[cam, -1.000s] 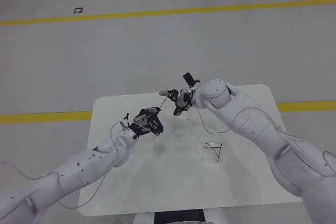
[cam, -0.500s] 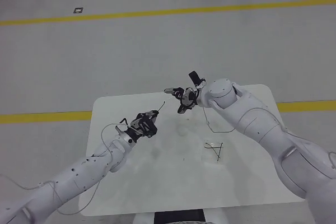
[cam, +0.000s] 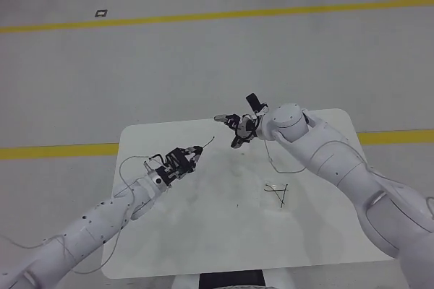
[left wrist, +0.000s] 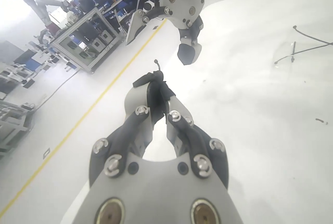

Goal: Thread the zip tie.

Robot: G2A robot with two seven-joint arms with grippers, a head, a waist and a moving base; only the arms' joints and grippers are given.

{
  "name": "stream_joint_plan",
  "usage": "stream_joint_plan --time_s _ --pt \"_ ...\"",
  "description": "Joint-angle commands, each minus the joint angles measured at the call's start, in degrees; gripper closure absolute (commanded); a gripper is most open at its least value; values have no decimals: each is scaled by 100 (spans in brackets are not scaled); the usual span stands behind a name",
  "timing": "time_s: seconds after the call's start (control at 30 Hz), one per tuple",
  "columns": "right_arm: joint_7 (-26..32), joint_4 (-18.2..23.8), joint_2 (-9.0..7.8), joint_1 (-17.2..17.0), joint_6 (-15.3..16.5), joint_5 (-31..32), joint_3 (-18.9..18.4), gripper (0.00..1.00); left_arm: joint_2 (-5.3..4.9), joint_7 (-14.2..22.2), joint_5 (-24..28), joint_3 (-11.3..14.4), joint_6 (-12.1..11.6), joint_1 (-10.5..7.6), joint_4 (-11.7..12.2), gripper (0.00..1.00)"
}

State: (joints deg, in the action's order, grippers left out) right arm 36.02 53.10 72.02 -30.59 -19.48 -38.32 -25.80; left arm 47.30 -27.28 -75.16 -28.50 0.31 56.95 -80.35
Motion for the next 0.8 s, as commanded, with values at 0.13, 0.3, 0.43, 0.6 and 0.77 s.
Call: stream_joint_plan --time_s 0.13,0.3,0.43,0.6,0.77 --pt "1 0 0 0 0 1 -1 0 0 1 -4 1 8 -2 0 100" --pt "1 0 0 0 0 1 -1 0 17 -226 845 -185 -634 83 139 100" --pt "1 0 0 0 0 1 -1 0 3 -331 1572 -396 -1544 102 429 100" --pt "1 0 0 0 0 1 -1 0 -28 -666 2172 -423 -1979 177 531 100" --pt "1 0 0 0 0 1 -1 0 -160 -832 2682 57 -1979 -6 419 100"
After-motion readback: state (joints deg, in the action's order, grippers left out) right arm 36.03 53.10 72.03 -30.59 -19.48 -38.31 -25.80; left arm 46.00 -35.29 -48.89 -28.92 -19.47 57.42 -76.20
